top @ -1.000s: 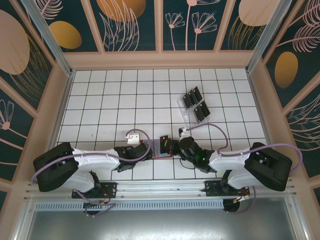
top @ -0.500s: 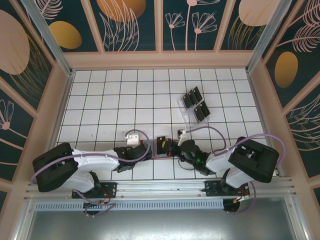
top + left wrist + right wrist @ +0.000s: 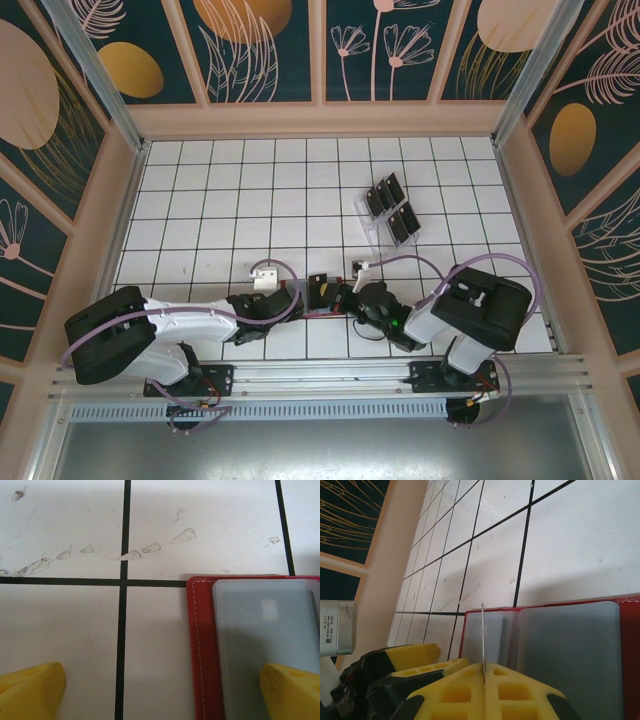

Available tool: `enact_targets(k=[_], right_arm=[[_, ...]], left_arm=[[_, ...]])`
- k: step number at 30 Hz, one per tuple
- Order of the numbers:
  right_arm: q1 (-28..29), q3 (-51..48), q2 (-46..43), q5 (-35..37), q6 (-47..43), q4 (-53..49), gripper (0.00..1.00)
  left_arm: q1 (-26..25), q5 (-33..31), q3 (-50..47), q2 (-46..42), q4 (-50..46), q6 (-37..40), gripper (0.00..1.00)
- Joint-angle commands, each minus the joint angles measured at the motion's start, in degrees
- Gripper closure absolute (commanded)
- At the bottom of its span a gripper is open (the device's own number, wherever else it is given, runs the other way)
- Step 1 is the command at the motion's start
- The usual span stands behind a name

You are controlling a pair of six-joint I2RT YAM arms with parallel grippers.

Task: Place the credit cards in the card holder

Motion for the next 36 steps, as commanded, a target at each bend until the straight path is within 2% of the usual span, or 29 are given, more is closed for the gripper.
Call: enact_targets(k=[1,13,36], right_arm=[[-0.2,-0.5,2.0,0.4,1.1,5.4,1.0],[-0.4,-1.3,8.2,0.2,3.3,12.0,1.0],[-0.4,-1.1,14.1,-1.3,5.9,17.9,1.0]], left_arm=[[0.4,1.0,-2.0,0.7,-4.1,0.2,0.01],[0.4,1.1,-2.3,0.4,-3.9,0.4,0.01],[0.4,1.2,-2.3,0.2,-3.6,0.6,0.02]])
